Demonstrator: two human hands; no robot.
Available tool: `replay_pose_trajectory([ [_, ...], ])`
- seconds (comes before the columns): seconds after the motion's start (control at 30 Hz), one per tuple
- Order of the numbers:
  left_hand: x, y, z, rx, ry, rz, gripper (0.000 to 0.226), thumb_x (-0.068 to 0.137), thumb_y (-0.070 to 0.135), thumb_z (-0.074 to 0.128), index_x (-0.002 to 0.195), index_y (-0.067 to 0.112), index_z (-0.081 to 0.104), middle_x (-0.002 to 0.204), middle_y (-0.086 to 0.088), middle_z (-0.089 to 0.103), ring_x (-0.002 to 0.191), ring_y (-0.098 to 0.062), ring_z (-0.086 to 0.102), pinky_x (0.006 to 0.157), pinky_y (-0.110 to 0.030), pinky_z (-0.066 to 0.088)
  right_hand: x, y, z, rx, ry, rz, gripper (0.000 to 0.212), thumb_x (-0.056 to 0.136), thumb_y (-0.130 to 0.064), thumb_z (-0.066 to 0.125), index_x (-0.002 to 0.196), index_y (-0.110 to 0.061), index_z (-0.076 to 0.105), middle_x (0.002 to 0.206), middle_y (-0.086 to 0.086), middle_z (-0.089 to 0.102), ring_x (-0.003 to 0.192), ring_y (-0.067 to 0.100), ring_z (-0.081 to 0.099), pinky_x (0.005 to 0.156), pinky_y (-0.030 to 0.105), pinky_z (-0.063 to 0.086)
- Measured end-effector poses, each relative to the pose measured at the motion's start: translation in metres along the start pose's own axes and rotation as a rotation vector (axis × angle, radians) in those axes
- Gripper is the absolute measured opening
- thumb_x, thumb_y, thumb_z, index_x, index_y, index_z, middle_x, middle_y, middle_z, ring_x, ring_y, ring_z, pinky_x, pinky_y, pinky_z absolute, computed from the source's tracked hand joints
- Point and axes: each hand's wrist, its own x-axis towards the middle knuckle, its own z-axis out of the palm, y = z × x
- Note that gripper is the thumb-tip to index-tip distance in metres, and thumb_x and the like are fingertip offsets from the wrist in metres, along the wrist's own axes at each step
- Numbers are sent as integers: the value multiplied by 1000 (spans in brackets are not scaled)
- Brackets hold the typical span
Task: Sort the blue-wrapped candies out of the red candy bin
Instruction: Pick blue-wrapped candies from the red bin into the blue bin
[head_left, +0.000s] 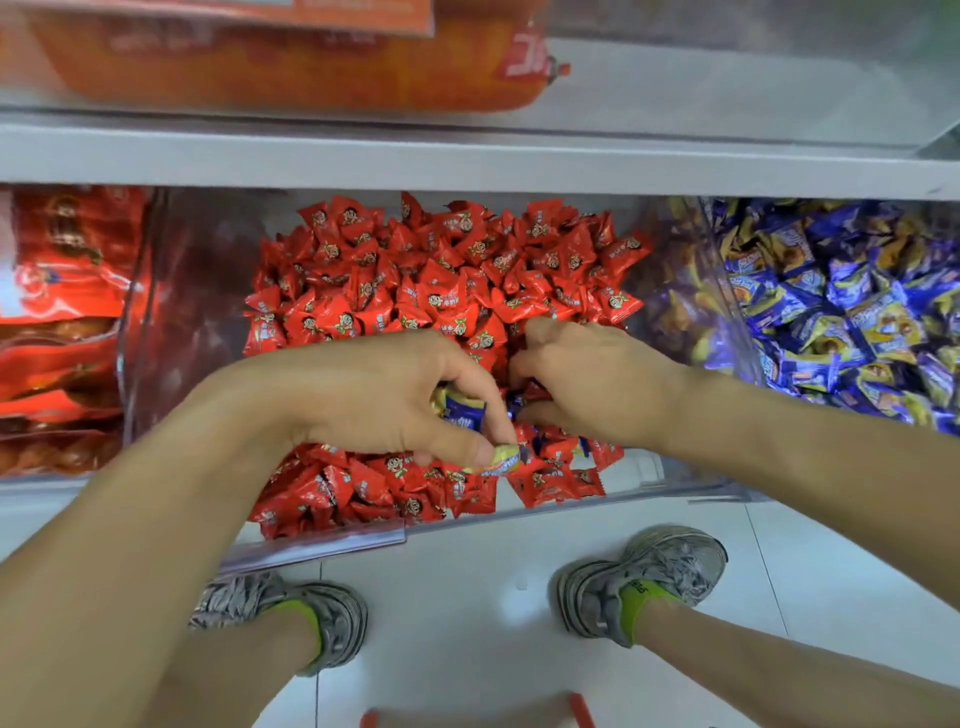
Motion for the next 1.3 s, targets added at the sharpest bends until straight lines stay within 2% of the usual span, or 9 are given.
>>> replay_pose_trajectory([
  [0.2,-5,0,-5,-54,53,-85,7,85,32,73,92,31,72,57,15,64,55,-8,61,59,-18,42,1,1,-1,71,-10,-2,45,80,-44,75,121,-27,66,97,-7,37,104,23,57,75,31,40],
  [0.4,-7,-1,-10,-144,213,-159,12,87,29,72,96,20,69,49,9,63,48,-8,55,56,-17,40,-12,8,-5,296,86,92,36,72,-25,84,101,-26,62,93,-8,45,75,6,44,73,29,41],
  [0.5,-5,0,-7,-169,272,-187,17,86,32,71,96,18,68,51,-4,64,37,-5,44,49,-25,32,-35,6,-20,465,196,114,36,71,-31,86,95,-31,59,94,-15,49,74,-1,48,67,13,36],
  [0.73,11,22,26,-391,278,-48,26,94,36,60,104,14,49,61,-7,66,41,-8,50,49,-26,38,-57,-24,-17,921,438,172,37,73,-14,83,93,-24,55,75,-11,61,60,1,53,57,17,43],
  [0.93,20,36,47,-475,412,107,16,97,33,53,103,18,51,59,-14,61,47,-22,51,45,-27,37,-74,-35,-10,879,566,154,57,79,-22,76,128,-35,49,105,-10,60,95,-2,54,81,12,42],
  [1.03,22,51,51,-609,414,126,38,94,39,51,102,2,49,51,-16,52,39,-19,38,39,-24,29,-91,-24,-6,779,695,144,37,84,-34,75,118,-33,59,104,-8,51,86,1,52,83,15,43],
  [1.13,34,78,62,-692,406,174,30,94,34,49,89,5,46,46,-9,51,34,-12,37,37,-21,24,-112,-11,3,729,846,170,22,90,-24,71,109,-21,61,102,0,49,85,3,51,80,15,42],
  [1.2,49,96,68,-642,425,183,22,97,32,49,88,12,49,48,-6,55,34,-11,40,39,-21,28,-127,3,6,804,897,235,15,90,-23,70,100,-21,59,99,-3,54,92,4,53,82,13,40],
  [1.3,76,116,69,-155,650,230,10,98,31,54,96,21,54,63,7,59,51,-5,50,55,-24,38,-145,39,6,988,916,360,17,88,-23,71,89,-27,55,82,-12,60,76,4,56,70,14,41],
])
